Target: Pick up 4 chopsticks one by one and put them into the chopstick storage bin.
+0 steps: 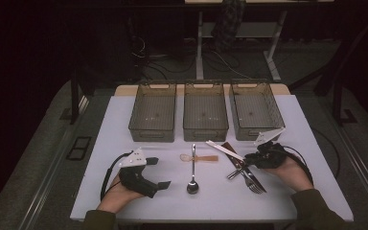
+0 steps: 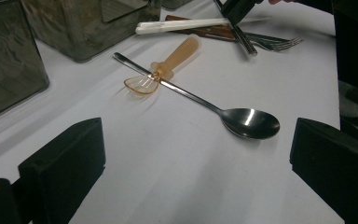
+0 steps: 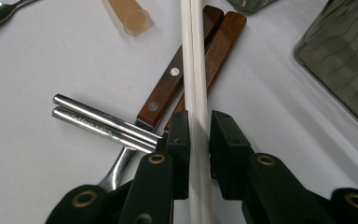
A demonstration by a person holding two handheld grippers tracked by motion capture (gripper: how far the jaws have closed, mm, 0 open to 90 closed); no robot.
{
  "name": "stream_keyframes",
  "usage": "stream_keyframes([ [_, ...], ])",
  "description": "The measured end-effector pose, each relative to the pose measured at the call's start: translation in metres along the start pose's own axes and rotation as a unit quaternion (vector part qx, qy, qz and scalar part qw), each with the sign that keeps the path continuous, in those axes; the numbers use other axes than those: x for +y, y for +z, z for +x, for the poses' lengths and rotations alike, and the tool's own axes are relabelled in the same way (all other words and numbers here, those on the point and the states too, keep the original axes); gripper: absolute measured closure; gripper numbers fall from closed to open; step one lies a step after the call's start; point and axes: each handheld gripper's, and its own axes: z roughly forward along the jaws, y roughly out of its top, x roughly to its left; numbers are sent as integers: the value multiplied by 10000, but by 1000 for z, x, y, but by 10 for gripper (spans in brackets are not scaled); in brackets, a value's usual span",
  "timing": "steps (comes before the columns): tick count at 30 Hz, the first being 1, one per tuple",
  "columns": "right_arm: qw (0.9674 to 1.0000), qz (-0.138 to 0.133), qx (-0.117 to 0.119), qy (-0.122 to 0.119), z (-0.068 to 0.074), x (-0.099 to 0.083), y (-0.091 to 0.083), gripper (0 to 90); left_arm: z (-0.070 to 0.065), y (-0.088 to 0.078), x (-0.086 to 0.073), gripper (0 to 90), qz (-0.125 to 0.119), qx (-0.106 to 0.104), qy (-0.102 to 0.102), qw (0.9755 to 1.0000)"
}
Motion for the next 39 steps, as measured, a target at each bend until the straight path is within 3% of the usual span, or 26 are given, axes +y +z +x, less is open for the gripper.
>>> stream_keyframes([
  [39, 9999, 153, -1, 1, 22, -14, -15, 783, -1, 1, 1, 20, 14, -53, 23, 10000],
])
